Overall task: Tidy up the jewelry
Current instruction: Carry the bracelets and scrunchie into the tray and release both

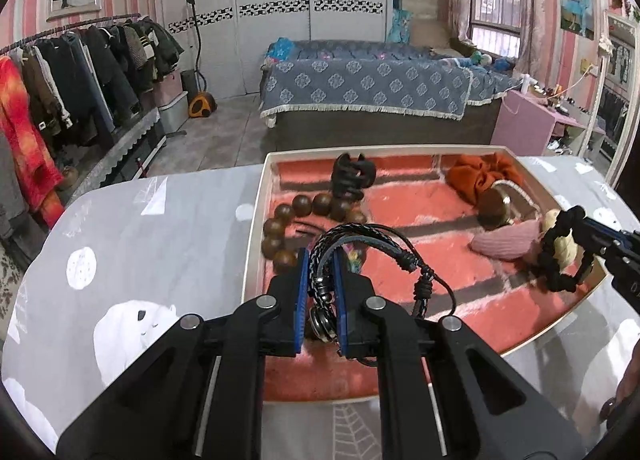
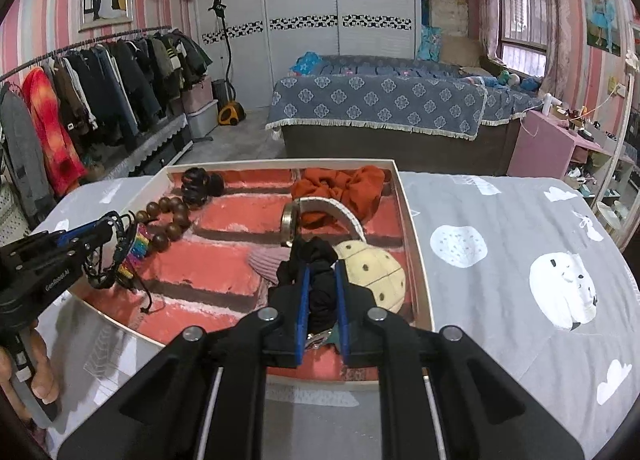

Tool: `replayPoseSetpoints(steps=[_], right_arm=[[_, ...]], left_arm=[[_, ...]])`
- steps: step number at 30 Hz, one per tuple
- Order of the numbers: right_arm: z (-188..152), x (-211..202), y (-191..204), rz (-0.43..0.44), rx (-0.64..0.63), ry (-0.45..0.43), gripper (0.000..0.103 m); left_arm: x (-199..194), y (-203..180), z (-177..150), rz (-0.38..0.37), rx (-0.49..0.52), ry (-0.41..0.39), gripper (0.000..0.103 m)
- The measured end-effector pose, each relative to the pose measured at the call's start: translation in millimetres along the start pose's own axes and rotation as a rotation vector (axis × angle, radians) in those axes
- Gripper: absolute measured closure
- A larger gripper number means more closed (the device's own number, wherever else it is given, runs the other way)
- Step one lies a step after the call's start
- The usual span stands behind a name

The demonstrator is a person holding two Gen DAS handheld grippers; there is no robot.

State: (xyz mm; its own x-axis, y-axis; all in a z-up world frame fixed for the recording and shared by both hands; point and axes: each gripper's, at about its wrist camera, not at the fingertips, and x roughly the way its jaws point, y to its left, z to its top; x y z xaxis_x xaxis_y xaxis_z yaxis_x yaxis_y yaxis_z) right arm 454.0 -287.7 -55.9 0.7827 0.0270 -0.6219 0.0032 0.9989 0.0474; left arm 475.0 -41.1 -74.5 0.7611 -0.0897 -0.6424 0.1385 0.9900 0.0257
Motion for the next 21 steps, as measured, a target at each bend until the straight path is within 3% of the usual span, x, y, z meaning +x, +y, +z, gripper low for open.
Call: replayPoseSetpoints(steps=[21], right_arm=[[-13.8,18.4,3.2,0.012,0.002,0.083,0.090]], left_arm=[[12.8,-4.6,-13.2,0.015,0.023,0.039,0.092]])
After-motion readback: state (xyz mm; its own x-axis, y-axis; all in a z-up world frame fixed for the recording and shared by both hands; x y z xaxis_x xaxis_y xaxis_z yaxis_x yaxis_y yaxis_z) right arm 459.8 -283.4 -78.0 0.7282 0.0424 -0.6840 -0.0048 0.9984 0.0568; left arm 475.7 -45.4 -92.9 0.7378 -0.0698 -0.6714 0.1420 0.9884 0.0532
